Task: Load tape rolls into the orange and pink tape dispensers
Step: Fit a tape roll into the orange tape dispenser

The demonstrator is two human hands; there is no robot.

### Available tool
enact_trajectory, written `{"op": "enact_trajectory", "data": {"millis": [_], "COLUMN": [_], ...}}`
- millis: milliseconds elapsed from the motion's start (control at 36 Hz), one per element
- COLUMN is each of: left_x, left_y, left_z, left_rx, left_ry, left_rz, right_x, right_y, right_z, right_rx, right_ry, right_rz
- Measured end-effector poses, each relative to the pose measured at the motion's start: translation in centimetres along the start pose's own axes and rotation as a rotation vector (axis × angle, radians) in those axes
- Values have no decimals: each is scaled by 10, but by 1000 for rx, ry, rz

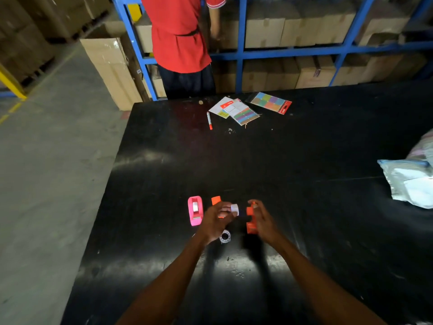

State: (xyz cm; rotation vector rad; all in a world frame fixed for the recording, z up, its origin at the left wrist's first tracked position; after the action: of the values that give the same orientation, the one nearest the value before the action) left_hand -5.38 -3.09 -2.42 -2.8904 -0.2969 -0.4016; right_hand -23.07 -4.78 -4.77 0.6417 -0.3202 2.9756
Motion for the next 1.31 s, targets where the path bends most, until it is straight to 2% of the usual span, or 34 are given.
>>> {"op": "enact_trajectory", "data": {"millis": [111, 361, 444, 500, 583, 722, 917, 1056, 1194, 1306], "left_x": [1, -54, -64, -72, -80, -77, -28, -14, -12, -12], "left_y": [-8, -30, -28, -26, -19, -23, -34, -36, -30, -29], "left_z": [16, 46, 48, 52, 62, 60, 72, 86, 90, 79], "left_rx": [-25, -169, -260, -259, -294, -260, -245, -148, -180, -213], "left_ry": [191, 757, 901, 964, 959, 878, 838, 861, 837, 702], "left_rz": [-48, 63, 43, 77, 37, 94, -70, -67, -132, -96], "right_x": [20, 32, 35, 36, 34, 24, 5, -13, -26, -33], "right_y": [5, -9, -17, -20, -21, -17, -17, -24, -33, -37], "right_z": [-19, -36, -29, -24, -27, -43, -45, -32, -18, -18], "right_rx": [-47, -133, -157, -140, -130, -169, -189, -145, -74, -19], "right_ry": [-28, -6, -14, -41, -86, -100, -176, -208, -266, -356], "right_rz": [-63, -20, -13, -4, 15, 65, 112, 190, 268, 321]}}
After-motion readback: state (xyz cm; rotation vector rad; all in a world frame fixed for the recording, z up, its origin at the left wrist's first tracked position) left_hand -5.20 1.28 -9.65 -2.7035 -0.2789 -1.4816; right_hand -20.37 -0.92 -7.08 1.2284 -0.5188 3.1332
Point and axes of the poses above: each hand's wrist, its own y-axis towards the middle knuckle, its own x-axis out of the back of the hand, z = x × y, the point moved 9 cm from there along y, towards the middle knuckle, and after that the axes turned 14 degrees about -z, right-handed, at the moved point
